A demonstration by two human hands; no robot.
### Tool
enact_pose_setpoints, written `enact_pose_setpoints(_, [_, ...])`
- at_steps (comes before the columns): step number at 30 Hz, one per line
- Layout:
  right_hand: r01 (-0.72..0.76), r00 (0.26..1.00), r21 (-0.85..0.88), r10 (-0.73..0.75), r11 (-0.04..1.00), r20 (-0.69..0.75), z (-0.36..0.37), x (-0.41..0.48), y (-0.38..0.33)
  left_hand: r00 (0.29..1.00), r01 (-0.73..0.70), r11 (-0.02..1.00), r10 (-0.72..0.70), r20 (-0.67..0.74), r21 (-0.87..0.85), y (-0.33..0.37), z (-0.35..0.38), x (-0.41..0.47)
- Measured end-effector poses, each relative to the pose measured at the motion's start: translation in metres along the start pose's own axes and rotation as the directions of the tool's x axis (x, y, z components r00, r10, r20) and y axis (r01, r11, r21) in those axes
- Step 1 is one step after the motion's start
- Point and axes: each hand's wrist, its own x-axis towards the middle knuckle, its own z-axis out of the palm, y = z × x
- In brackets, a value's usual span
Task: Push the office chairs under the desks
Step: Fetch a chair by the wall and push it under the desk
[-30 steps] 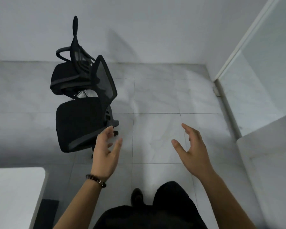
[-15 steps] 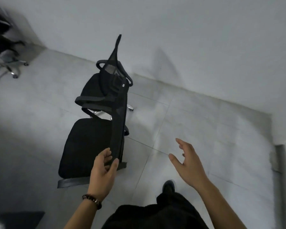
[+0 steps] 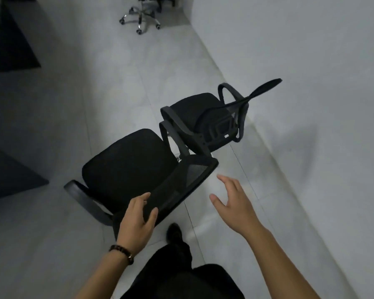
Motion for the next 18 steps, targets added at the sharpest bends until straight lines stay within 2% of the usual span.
enact_pose_setpoints(3, [0.12, 0.987, -0.117, -0.106, 0.986, 0.119, 0.002, 0.04, 0.005, 0.997, 0.078, 0.996, -0.077, -0.02, 0.053, 0.001, 0.023, 0.003])
enact_pose_setpoints(6, [0.231, 0.954, -0.24, -0.171, 0.943, 0.246, 0.013, 0.077, 0.013, 0.988, 0.154, 0.956, -0.143, -0.062, 0.248, -0.004, 0.045, -0.002])
enact_pose_setpoints(9, [0.375, 0.878, -0.362, -0.202, 0.853, 0.434, 0.04, 0.106, 0.03, 0.954, 0.297, 0.866, -0.288, -0.084, 0.403, -0.015, 0.066, -0.01])
enact_pose_setpoints(11, [0.444, 0.829, -0.422, -0.184, 0.79, 0.528, 0.056, 0.116, 0.04, 0.936, 0.347, 0.811, -0.33, -0.121, 0.47, -0.024, 0.076, -0.015])
enact_pose_setpoints(15, [0.479, 0.795, -0.441, -0.162, 0.759, 0.585, 0.058, 0.129, 0.049, 0.875, 0.461, 0.699, -0.462, -0.146, 0.547, -0.019, 0.088, -0.011])
enact_pose_setpoints(18, [0.521, 0.772, -0.457, -0.168, 0.721, 0.613, 0.052, 0.141, 0.048, 0.817, 0.541, 0.649, -0.556, -0.151, 0.535, -0.006, 0.092, -0.003])
